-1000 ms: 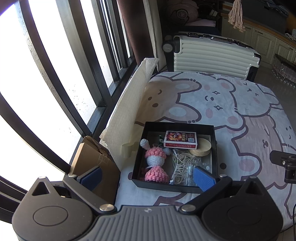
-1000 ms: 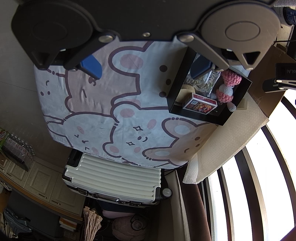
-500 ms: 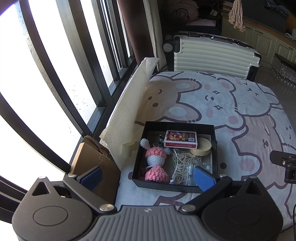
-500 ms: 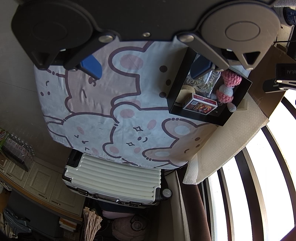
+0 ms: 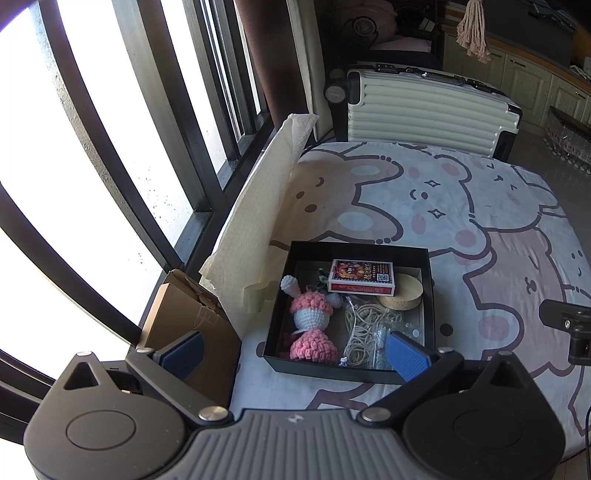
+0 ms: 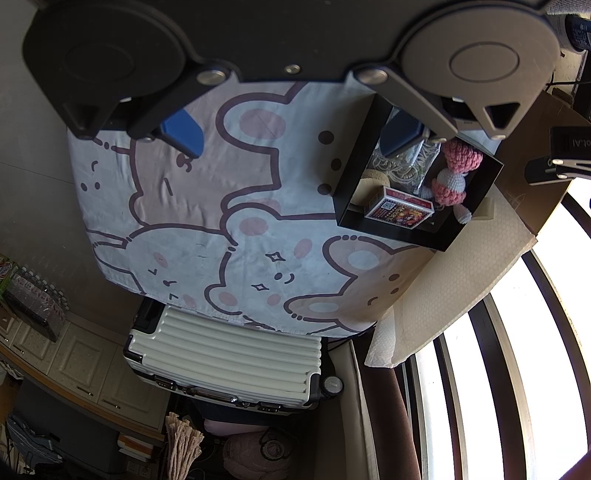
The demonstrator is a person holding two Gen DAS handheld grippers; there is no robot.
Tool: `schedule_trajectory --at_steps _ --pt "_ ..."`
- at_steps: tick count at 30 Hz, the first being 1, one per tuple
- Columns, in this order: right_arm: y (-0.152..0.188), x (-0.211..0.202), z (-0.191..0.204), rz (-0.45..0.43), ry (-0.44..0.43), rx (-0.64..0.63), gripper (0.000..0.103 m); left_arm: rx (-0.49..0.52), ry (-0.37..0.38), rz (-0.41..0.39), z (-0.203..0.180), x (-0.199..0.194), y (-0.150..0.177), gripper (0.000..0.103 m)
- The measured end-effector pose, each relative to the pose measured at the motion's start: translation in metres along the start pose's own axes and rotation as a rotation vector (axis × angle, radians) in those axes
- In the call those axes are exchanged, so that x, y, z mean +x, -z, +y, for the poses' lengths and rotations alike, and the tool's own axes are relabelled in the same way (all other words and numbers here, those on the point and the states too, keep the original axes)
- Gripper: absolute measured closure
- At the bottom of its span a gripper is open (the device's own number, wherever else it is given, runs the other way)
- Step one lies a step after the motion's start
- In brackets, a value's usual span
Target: Organize objects
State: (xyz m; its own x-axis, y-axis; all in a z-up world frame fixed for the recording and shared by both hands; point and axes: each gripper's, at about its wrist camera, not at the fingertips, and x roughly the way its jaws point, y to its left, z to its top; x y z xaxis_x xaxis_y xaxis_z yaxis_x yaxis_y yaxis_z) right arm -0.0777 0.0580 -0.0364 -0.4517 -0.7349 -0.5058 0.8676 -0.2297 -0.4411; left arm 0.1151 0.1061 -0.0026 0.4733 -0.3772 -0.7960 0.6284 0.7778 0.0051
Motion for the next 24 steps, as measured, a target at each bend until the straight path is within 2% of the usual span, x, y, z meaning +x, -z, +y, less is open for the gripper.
schedule_trajectory --at_steps 24 --pt "0.0009 -0.0008 -0.0002 0.001 0.001 0.000 0.000 -0.004 -0.005 0.005 0.0020 -0.0002 0.0076 0.000"
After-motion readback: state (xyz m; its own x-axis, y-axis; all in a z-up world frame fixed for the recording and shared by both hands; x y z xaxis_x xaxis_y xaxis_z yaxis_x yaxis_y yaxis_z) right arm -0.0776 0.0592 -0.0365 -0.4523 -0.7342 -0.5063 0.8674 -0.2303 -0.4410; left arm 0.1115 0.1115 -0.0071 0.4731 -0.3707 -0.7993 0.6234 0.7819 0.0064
